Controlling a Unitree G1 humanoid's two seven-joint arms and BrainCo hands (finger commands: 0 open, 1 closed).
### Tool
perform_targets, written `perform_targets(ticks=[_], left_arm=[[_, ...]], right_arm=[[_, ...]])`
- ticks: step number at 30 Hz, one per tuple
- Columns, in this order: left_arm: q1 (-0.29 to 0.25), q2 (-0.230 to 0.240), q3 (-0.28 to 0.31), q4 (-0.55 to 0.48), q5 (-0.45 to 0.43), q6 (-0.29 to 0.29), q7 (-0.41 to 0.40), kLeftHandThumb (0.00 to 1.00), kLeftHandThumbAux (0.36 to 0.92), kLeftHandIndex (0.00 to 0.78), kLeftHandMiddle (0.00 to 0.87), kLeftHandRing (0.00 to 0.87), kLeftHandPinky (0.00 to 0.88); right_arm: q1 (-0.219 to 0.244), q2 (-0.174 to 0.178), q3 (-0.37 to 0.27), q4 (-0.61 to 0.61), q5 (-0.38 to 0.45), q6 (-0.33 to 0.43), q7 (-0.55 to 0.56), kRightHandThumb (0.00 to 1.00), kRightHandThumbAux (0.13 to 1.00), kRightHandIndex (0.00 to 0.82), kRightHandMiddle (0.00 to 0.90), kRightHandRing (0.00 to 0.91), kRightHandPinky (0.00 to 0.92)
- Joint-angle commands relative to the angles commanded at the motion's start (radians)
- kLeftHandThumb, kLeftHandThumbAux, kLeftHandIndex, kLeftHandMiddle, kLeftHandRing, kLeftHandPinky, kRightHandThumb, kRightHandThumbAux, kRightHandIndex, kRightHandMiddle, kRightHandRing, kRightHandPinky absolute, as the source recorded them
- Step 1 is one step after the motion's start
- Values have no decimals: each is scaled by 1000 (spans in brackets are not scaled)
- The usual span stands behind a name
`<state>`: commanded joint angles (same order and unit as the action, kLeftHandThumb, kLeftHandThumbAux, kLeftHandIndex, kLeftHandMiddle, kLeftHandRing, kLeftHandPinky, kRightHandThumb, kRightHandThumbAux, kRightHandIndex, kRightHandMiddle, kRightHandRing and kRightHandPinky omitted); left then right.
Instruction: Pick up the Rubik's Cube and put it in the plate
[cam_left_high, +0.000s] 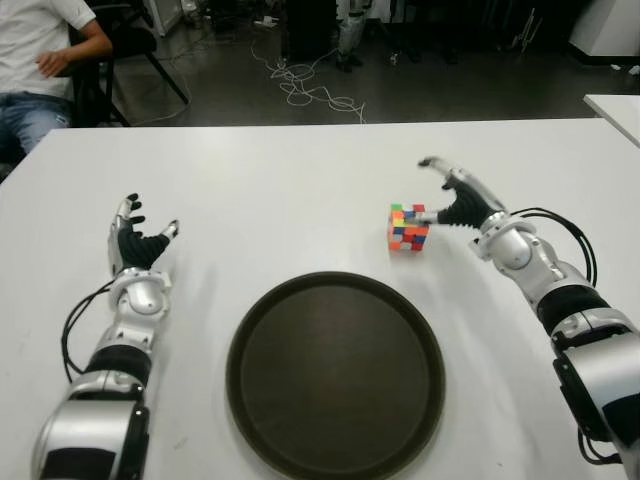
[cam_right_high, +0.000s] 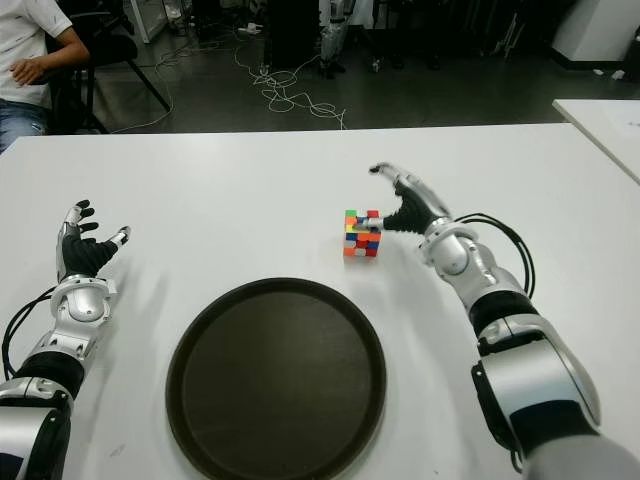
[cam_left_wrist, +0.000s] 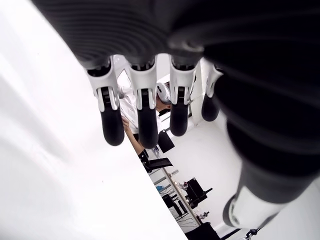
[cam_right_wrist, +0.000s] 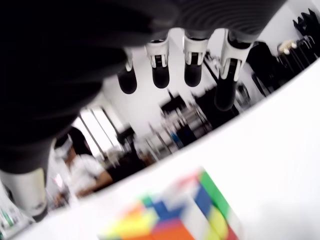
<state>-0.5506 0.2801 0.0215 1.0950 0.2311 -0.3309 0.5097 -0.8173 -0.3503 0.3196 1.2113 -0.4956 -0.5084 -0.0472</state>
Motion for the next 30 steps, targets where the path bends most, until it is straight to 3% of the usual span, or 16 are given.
perform_targets(ticks=[10,18,30], left_arm=[[0,-3,-2,1,-3,-5,9,269,761,113,195,224,293],[2,-2,-14,-7,7,5,17,247,765,101,168,181,217],[-2,1,-18,-7,17,22,16,208,769,107,177,183,207]], right_arm=[[-9,-9,41,8,-32,-9,40,0,655,0,0,0,0],[-18,-22,77,13,-58,-21,81,0,666,0,1,7,28],[-41,-22,92,21,-65,6,97,0,686,0,5,2,11]])
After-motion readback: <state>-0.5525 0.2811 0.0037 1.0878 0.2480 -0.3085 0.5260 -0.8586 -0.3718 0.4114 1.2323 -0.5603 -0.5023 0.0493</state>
